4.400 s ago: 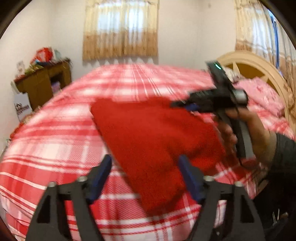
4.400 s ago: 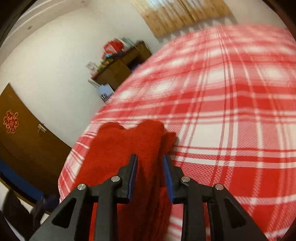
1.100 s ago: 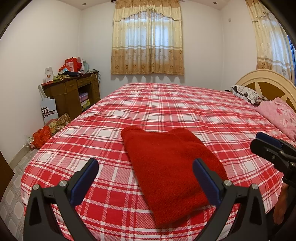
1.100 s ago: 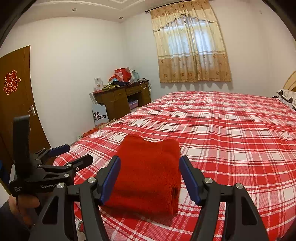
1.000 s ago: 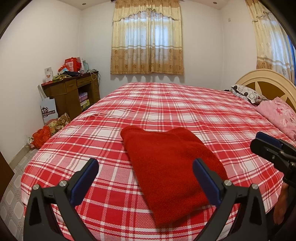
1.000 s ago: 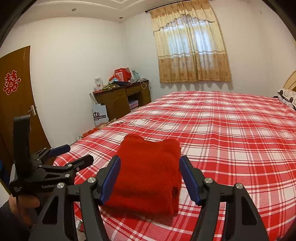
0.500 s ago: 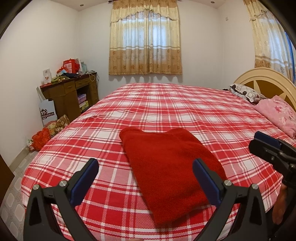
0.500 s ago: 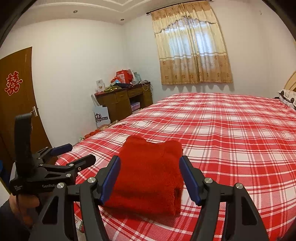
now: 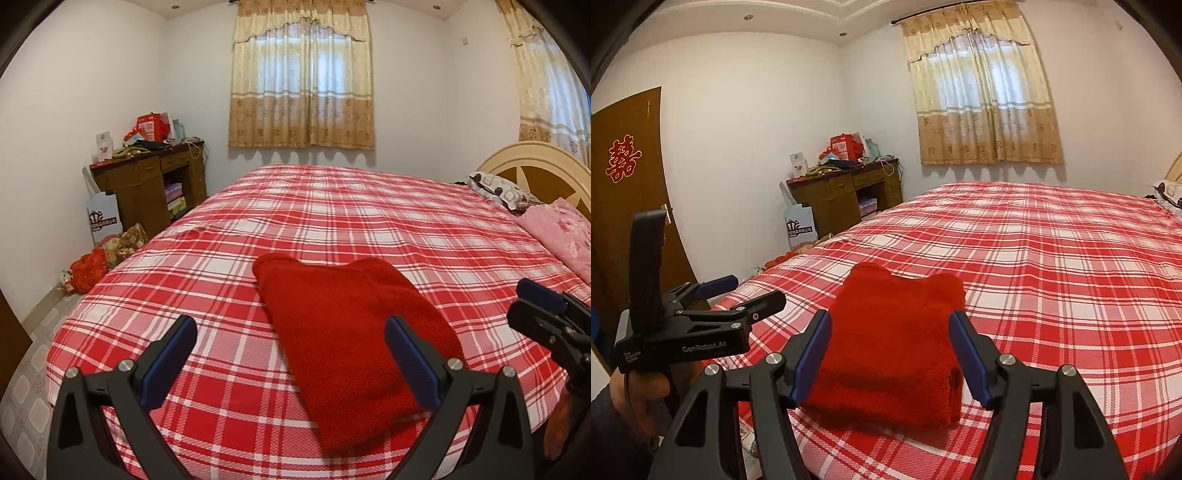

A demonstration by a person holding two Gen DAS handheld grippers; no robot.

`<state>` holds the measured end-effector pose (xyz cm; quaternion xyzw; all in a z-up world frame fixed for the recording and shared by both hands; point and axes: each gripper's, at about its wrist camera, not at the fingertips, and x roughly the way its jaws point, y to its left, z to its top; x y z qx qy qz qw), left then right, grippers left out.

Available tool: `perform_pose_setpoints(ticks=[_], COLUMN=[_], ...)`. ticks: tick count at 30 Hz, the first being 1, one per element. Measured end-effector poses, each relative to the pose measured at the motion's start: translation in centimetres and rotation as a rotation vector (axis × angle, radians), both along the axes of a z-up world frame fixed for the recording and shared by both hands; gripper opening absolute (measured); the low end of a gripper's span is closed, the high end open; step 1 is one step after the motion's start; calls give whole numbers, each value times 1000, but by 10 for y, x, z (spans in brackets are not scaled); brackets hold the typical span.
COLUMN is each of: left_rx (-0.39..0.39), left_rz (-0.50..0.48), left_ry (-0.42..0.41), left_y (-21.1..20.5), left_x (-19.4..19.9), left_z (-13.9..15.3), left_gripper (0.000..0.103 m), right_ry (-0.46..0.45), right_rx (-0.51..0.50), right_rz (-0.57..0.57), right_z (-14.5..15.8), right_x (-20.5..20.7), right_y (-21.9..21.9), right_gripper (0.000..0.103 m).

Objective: Fold small clothes

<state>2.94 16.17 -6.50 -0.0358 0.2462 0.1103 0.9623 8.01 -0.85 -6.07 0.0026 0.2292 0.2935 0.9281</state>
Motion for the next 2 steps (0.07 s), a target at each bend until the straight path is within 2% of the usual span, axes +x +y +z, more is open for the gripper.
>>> perform_pose_setpoints(ticks=[2], left_rx=[9], left_rz=[-2], left_ry=[5], left_y=[0], left_x=[0], left_z=[-1], left_gripper=[103], right_ry=[3], right_rx=[-2], right_rz=[3], right_z=[0], right_x=[0], right_y=[0], right_gripper=[67])
